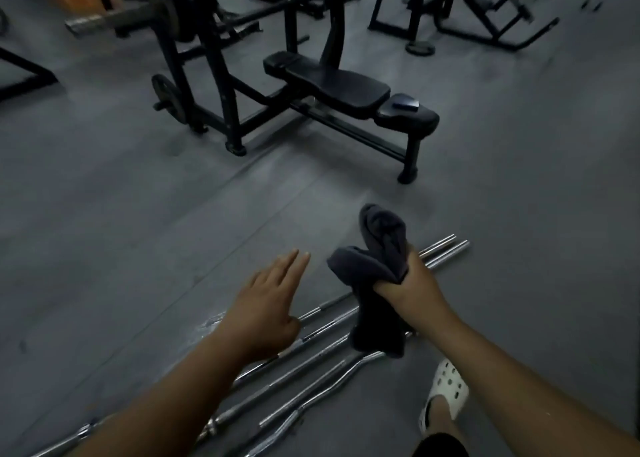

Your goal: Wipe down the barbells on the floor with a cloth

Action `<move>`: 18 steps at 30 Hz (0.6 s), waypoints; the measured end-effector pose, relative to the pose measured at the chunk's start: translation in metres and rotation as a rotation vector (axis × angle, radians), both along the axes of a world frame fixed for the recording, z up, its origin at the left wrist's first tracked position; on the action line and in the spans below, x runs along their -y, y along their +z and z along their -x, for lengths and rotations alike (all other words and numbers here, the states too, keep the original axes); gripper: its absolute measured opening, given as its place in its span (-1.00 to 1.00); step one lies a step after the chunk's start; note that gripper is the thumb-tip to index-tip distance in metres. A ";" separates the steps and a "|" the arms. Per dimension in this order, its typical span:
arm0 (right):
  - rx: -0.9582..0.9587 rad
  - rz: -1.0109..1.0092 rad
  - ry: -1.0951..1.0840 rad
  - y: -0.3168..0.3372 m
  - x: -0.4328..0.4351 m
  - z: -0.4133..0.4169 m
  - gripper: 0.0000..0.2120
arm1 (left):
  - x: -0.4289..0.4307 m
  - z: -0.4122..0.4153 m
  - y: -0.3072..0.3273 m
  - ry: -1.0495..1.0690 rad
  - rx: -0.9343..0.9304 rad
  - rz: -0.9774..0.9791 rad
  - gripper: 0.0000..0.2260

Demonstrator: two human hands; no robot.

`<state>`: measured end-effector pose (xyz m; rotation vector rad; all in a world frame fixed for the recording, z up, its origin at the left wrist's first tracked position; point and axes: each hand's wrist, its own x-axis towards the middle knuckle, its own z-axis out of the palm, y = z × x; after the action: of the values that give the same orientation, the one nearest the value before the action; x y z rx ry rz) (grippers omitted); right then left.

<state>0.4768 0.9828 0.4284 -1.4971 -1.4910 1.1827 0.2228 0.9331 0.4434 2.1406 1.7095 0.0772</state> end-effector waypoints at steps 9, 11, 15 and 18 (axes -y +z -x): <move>0.201 0.113 0.268 -0.107 -0.115 -0.184 -0.13 | -0.086 -0.192 -0.109 0.217 -0.024 0.159 -0.11; 0.246 0.138 0.323 -0.125 -0.131 -0.217 -0.23 | -0.091 -0.225 -0.123 0.254 -0.014 0.207 -0.11; 0.272 0.182 0.328 -0.159 -0.149 -0.258 -0.30 | -0.088 -0.264 -0.148 0.257 -0.022 0.287 -0.11; 0.264 0.213 0.295 -0.182 -0.144 -0.270 -0.27 | -0.085 -0.272 -0.167 0.268 -0.003 0.294 -0.12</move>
<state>0.7464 1.1263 0.2467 -1.6661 -1.8615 1.3930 0.4943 1.0178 0.2765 1.6971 1.8701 -0.0976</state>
